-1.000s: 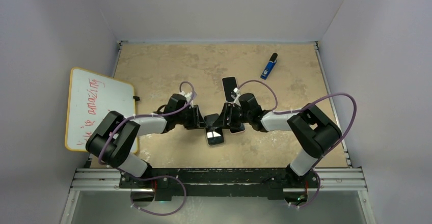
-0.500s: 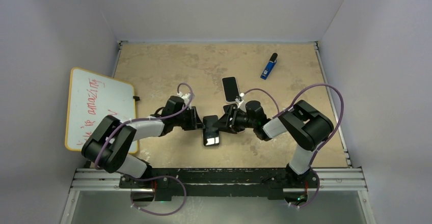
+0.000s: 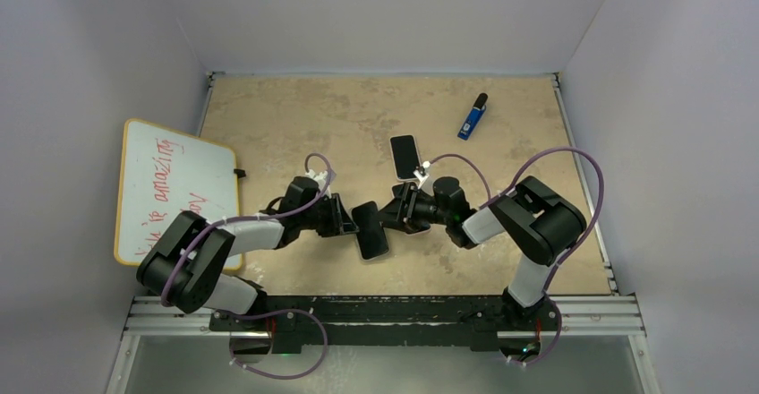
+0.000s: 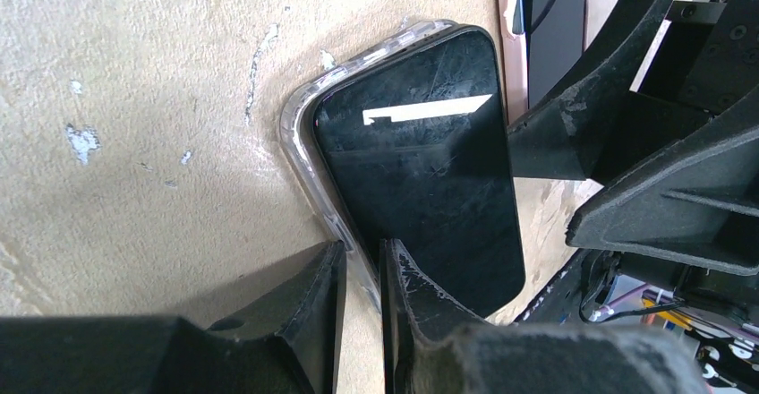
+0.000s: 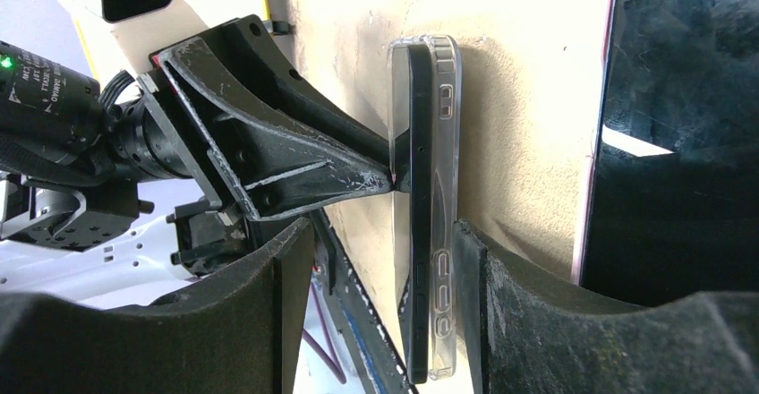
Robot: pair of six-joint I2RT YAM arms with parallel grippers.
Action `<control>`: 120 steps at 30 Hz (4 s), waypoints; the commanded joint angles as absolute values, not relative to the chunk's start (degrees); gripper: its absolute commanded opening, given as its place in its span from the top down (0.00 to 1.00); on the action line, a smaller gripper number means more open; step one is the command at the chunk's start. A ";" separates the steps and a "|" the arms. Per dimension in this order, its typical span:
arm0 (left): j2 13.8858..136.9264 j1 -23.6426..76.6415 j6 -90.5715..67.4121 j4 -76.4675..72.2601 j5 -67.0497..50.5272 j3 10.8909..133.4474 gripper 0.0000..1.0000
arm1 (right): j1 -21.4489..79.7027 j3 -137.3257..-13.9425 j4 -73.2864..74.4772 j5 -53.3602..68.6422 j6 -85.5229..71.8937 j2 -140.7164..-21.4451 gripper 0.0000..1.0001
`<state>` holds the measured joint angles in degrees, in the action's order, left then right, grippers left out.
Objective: Put the phone into the phone case
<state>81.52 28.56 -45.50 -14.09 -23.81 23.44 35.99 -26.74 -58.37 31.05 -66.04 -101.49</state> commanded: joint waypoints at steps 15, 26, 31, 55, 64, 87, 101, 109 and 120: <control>79.81 29.62 -45.15 -15.63 -27.37 23.51 0.82 | 36.88 -32.96 -63.32 37.72 -65.38 -103.01 0.42; 79.18 29.60 -44.84 -14.16 -26.63 23.92 0.82 | 36.93 -35.98 -53.07 37.96 -59.95 -103.31 0.41; 79.13 29.62 -44.27 -13.45 -25.85 23.83 0.82 | 36.98 -38.15 -43.72 37.70 -54.15 -101.72 0.43; 79.43 29.62 -44.08 -14.91 -25.96 23.22 0.85 | 37.98 -39.08 -43.46 38.93 -56.38 -101.82 0.50; 79.84 29.62 -44.14 -15.32 -26.16 22.75 0.83 | 38.22 -39.63 -40.14 39.22 -54.39 -100.79 0.56; 79.32 29.61 -44.82 -15.04 -26.06 22.53 0.81 | 38.19 -35.08 -49.08 39.12 -59.27 -100.48 0.92; 78.82 29.62 -44.48 -13.63 -25.67 23.02 0.67 | 38.23 -38.20 -32.65 32.06 -49.70 -95.80 0.83; 72.48 29.57 -44.00 -8.89 -25.91 24.89 0.52 | 38.09 -37.73 -33.11 33.50 -52.37 -93.26 1.00; 53.51 26.12 -47.68 -4.44 -33.48 29.41 0.16 | 34.47 -34.75 -34.44 34.20 -60.85 -75.67 1.00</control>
